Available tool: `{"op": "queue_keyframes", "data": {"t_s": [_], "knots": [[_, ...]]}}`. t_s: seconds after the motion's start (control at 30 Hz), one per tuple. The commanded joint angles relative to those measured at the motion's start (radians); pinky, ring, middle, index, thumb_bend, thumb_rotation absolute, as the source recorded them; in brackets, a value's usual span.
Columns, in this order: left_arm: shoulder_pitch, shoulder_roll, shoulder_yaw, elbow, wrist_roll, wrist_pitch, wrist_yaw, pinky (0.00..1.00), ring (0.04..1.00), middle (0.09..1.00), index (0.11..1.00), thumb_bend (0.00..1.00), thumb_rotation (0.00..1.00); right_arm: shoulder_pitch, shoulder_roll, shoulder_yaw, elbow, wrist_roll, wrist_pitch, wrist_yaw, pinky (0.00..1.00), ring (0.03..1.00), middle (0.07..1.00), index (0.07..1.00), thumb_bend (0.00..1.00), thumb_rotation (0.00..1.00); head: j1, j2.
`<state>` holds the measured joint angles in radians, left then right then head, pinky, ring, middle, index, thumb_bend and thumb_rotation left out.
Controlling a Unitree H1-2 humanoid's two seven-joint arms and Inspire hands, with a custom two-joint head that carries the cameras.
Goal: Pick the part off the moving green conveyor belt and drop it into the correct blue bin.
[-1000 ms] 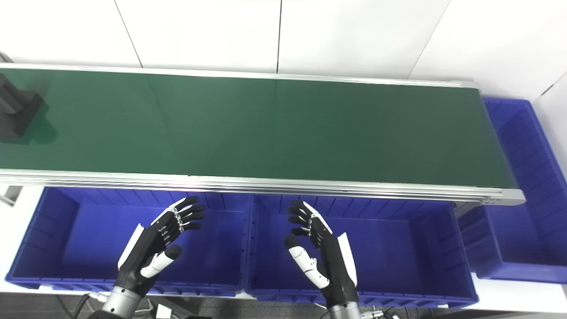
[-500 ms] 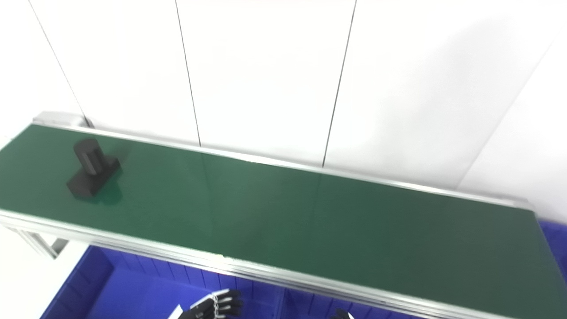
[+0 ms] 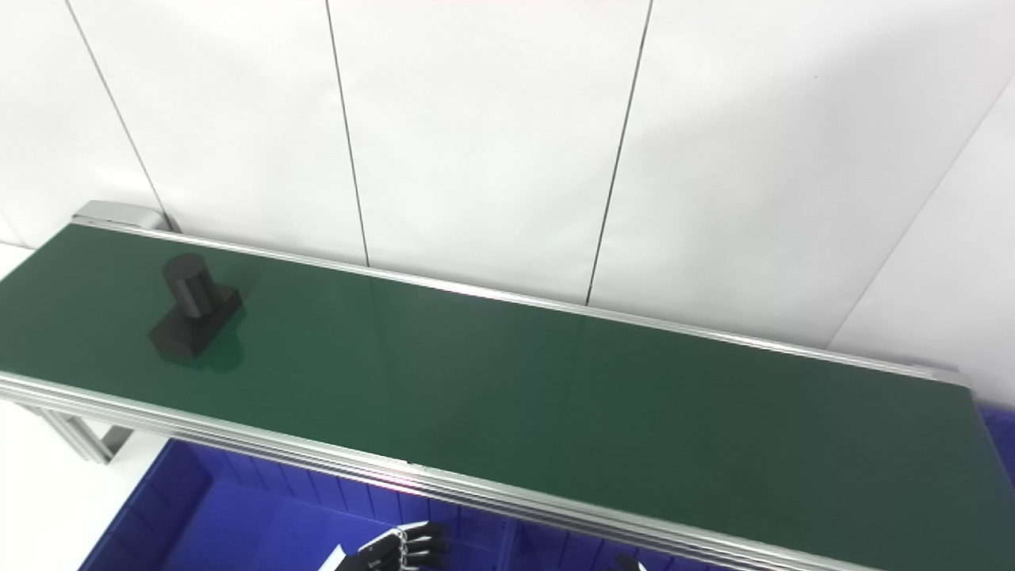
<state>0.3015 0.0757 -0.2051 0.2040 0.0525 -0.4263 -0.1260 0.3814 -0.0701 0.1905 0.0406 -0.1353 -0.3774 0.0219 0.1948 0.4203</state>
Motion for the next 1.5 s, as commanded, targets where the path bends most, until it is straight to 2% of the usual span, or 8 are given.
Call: {"op": "queue_keyframes", "data": {"t_s": [0.0, 0.33, 0.53, 0.77, 1.0, 1.17, 1.3, 1.47], "knots": [[-0.009, 0.005, -0.008, -0.014, -0.002, -0.044, 0.011, 0.66, 0.734, 0.771, 0.8, 0.88, 0.62, -0.001, 0.005, -0.004, -0.019, 0.009, -0.042, 0.001, 0.67, 0.787, 0.832, 0.888, 0.32, 0.83, 0.004, 0.001], [-0.013, -0.004, -0.014, -0.006, -0.004, -0.044, 0.02, 0.66, 0.73, 0.769, 0.793, 0.89, 0.61, -0.002, -0.002, -0.009, -0.016, 0.024, -0.049, 0.009, 0.67, 0.788, 0.834, 0.89, 0.3, 0.83, 0.022, -0.005], [-0.021, -0.011, -0.018, 0.008, 0.0, -0.044, 0.024, 0.66, 0.734, 0.771, 0.791, 0.9, 0.61, -0.006, -0.006, -0.014, -0.012, 0.025, -0.056, 0.008, 0.67, 0.789, 0.834, 0.891, 0.33, 0.83, 0.027, -0.023], [-0.03, -0.011, -0.029, 0.015, 0.011, -0.044, 0.04, 0.66, 0.73, 0.769, 0.794, 0.89, 0.61, -0.001, -0.007, -0.022, -0.048, 0.017, -0.07, 0.001, 0.65, 0.783, 0.846, 0.899, 0.35, 0.81, 0.031, -0.025], [-0.04, -0.012, -0.036, 0.027, 0.008, -0.044, 0.049, 0.66, 0.727, 0.764, 0.791, 0.89, 0.61, 0.018, -0.009, -0.032, -0.143, 0.032, -0.056, 0.006, 0.64, 0.766, 0.823, 0.888, 0.37, 0.76, 0.031, -0.026], [-0.041, -0.011, -0.036, 0.027, 0.002, -0.044, 0.052, 0.65, 0.725, 0.761, 0.788, 0.89, 0.6, 0.028, -0.017, -0.033, -0.219, 0.014, -0.068, 0.008, 0.62, 0.753, 0.807, 0.882, 0.33, 0.73, 0.027, -0.026], [-0.04, -0.013, -0.035, 0.028, 0.002, -0.044, 0.054, 0.65, 0.726, 0.761, 0.787, 0.89, 0.6, 0.037, -0.025, -0.033, -0.31, 0.004, -0.023, 0.016, 0.62, 0.746, 0.8, 0.858, 0.3, 0.7, 0.025, -0.029], [-0.042, -0.011, -0.036, 0.032, 0.003, -0.043, 0.055, 0.65, 0.726, 0.764, 0.79, 0.89, 0.61, 0.037, -0.026, -0.035, -0.422, -0.027, 0.026, 0.02, 0.6, 0.734, 0.786, 0.825, 0.3, 0.71, 0.017, -0.033]]}}
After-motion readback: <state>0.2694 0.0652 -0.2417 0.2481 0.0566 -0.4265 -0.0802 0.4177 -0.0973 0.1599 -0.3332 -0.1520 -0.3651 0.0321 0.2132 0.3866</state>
